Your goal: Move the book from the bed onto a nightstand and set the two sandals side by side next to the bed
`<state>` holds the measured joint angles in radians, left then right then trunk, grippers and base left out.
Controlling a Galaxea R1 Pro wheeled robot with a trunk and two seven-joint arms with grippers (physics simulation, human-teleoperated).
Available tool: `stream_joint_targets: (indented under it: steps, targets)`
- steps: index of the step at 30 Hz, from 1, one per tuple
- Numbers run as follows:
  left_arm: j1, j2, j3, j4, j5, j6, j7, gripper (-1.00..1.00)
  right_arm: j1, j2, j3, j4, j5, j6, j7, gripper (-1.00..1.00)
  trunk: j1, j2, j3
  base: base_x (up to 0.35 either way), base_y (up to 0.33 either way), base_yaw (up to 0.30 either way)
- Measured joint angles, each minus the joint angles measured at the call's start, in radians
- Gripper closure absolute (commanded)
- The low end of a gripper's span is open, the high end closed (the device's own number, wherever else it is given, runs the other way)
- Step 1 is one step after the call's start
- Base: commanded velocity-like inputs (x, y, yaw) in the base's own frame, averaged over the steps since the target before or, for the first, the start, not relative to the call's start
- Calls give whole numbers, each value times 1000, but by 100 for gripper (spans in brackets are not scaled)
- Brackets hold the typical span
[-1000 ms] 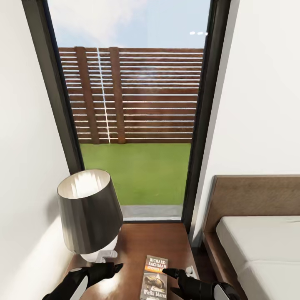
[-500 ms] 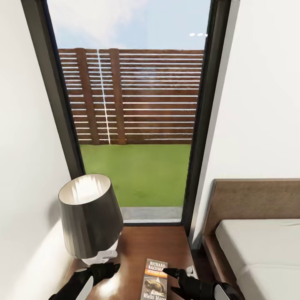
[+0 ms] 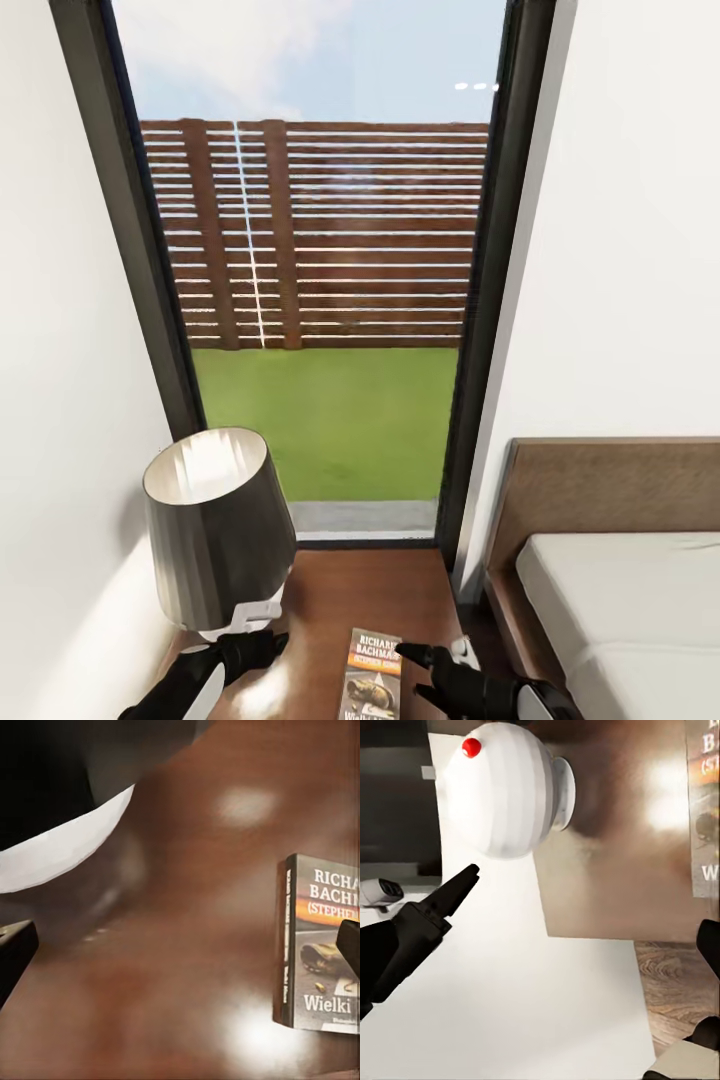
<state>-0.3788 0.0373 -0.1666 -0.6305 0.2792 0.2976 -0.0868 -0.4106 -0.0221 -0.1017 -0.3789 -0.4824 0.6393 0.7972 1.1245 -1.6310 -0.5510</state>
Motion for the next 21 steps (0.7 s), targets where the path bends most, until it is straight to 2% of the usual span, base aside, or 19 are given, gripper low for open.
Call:
stream_joint_targets:
  steps: [1, 5, 6, 7, 11, 15, 16, 19, 21]
  targets:
    - [1, 0, 0, 0, 0, 0, 0, -100, 0, -1, 0, 2, 1, -22, 0, -100, -4, 7, 3, 0, 0, 0]
    - [4, 0, 0, 0, -1, -5, 0, -100, 1, -22, 2, 15, 7, -192, -5, -100, -19, 35, 16, 0, 0, 0]
    - [5, 0, 0, 0, -1, -8, 0, -100, 2, -26, 3, 21, 7, -204, -5, -100, -23, 42, 19, 0, 0, 0]
    - [7, 0, 0, 4, -1, -15, 0, -100, 3, -45, 3, 53, 10, -228, -7, -100, -27, 49, 22, 0, 0, 0]
    - [8, 0, 0, 32, -2, -26, 0, -100, 3, -84, 6, 109, 18, -263, -14, -100, -42, 77, 34, 0, 0, 0]
    - [9, 0, 0, 54, -2, -48, 1, -100, 3, -105, 8, 129, 44, -310, -38, -100, -58, 105, 47, 0, 0, 0]
    - [9, 0, 1, 56, -2, -51, 2, -100, 3, -107, 8, 132, 50, -317, -51, -100, -61, 112, 50, 0, 0, 0]
    - [9, 0, 1, 74, -3, -62, 3, -100, 3, -112, 10, 161, 92, -350, -174, -100, -73, 133, 60, 0, 0, 0]
    - [9, -1, 0, 96, -3, -74, 3, -100, 3, -112, 10, 182, 113, -396, -229, -100, -81, 147, 66, 0, 0, 0]
